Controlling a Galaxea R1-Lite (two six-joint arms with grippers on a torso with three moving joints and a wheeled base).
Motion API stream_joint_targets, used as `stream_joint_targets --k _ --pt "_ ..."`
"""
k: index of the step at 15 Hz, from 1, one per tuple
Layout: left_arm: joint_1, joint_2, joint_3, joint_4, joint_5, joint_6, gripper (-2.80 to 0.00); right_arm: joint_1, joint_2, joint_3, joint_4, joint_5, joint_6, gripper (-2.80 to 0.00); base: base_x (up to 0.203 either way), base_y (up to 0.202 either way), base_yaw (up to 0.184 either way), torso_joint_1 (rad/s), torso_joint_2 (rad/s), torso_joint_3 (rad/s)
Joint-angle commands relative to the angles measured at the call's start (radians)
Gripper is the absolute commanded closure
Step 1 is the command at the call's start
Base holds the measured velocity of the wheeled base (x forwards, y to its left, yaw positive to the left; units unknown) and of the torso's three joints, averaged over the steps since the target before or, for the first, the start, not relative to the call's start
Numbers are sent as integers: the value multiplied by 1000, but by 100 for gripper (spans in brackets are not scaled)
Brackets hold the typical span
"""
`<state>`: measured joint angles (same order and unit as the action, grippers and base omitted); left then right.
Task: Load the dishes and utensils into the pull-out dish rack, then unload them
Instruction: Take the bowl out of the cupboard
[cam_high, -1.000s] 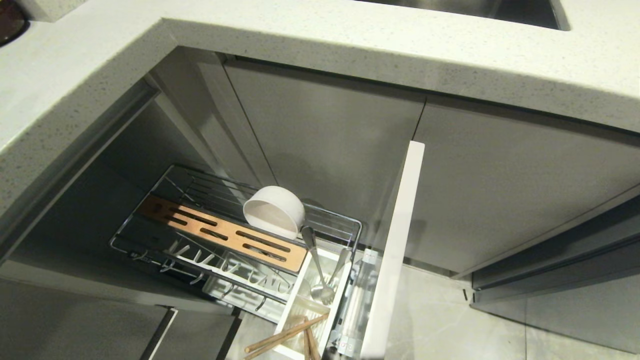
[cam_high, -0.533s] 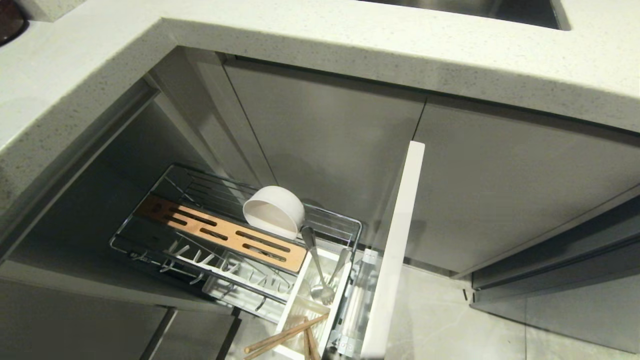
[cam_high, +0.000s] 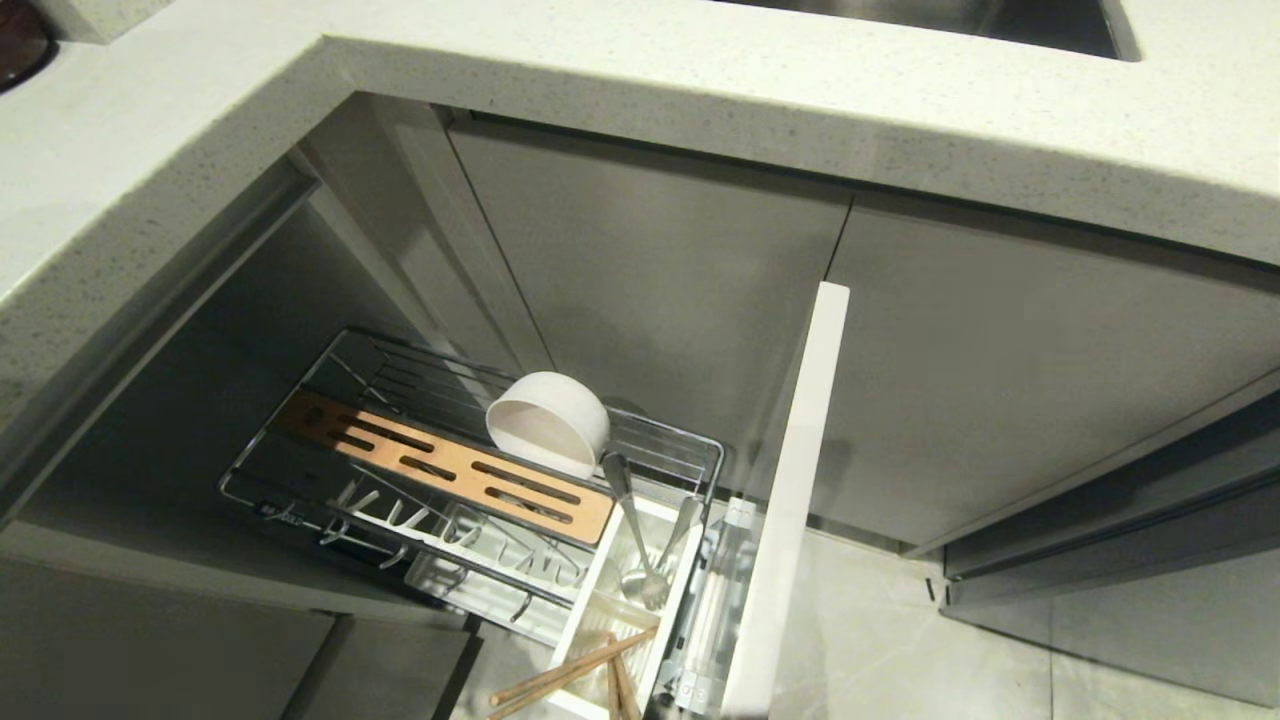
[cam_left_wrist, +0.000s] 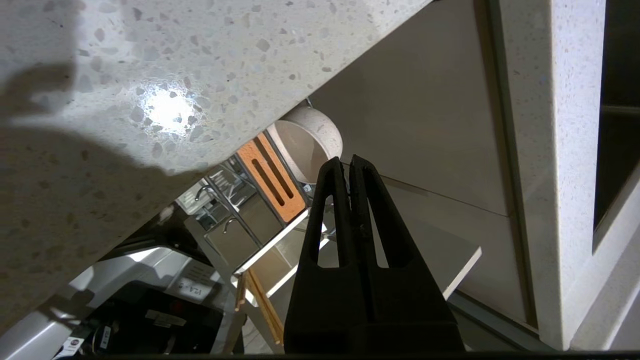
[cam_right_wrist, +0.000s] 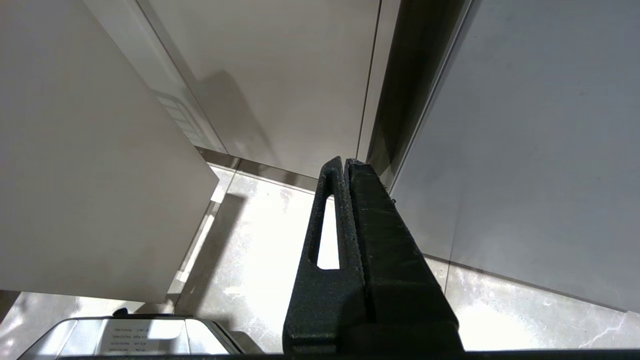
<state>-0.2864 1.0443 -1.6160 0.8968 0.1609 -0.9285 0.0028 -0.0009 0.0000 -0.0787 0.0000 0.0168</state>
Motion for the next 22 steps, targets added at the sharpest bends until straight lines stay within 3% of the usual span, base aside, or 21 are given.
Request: stream_joint_targets --k 1,5,11,13,16,22 --pt "-18 -1 1 15 1 -12 0 0 1 26 -1 0 0 0 0 0 0 0 0 0" --pt "-90 10 1 52 -3 -17 0 0 1 26 -1 0 0 0 0 0 0 0 0 0" --pt "-228 109 26 44 4 -94 0 0 1 26 -1 0 0 0 0 0 0 0 0 0" --pt "-296 148 41 44 53 -119 0 0 1 27 -1 0 0 0 0 0 0 0 0 0" --pt "-409 218 84 41 214 -185 0 0 1 26 -1 0 0 0 0 0 0 0 0 0" --pt "-474 294 256 -108 243 -199 0 0 1 26 -1 0 0 0 0 0 0 0 0 0"
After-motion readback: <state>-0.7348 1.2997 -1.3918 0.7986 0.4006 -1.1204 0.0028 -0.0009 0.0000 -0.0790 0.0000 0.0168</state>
